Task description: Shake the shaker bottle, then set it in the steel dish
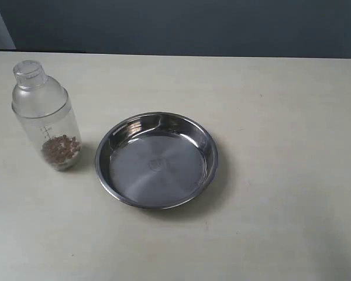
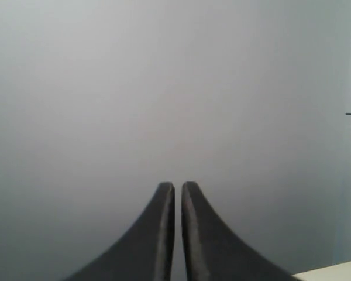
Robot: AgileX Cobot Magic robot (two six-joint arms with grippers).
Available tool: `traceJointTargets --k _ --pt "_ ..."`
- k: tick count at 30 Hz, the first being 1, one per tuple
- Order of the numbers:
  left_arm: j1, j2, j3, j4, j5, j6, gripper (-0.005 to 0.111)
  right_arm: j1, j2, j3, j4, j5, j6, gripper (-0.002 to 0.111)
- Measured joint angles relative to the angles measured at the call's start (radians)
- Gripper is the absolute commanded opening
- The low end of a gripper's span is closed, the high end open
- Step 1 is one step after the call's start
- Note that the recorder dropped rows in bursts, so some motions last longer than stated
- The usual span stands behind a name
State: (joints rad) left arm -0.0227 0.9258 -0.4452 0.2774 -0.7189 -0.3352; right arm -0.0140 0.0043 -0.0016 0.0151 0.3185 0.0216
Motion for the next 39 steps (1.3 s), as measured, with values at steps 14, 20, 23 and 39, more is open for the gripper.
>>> traceJointTargets --k 14,20,23,39 --pt "0.002 0.090 0.000 0.037 0.018 0.017 0.106 0.000 0.000 0.000 0.000 0.000 0.000 -0.001" --pt "0.002 0.207 -0.011 0.115 -0.051 0.026 0.106 0.000 0.000 0.000 0.000 0.000 0.000 -0.001" --pt "0.002 0.269 -0.016 0.100 -0.065 0.028 0.106 0.000 0.000 0.000 0.000 0.000 0.000 -0.001" --pt "0.084 0.625 -0.018 0.088 -0.291 0.021 0.106 0.000 0.000 0.000 0.000 0.000 0.000 -0.001"
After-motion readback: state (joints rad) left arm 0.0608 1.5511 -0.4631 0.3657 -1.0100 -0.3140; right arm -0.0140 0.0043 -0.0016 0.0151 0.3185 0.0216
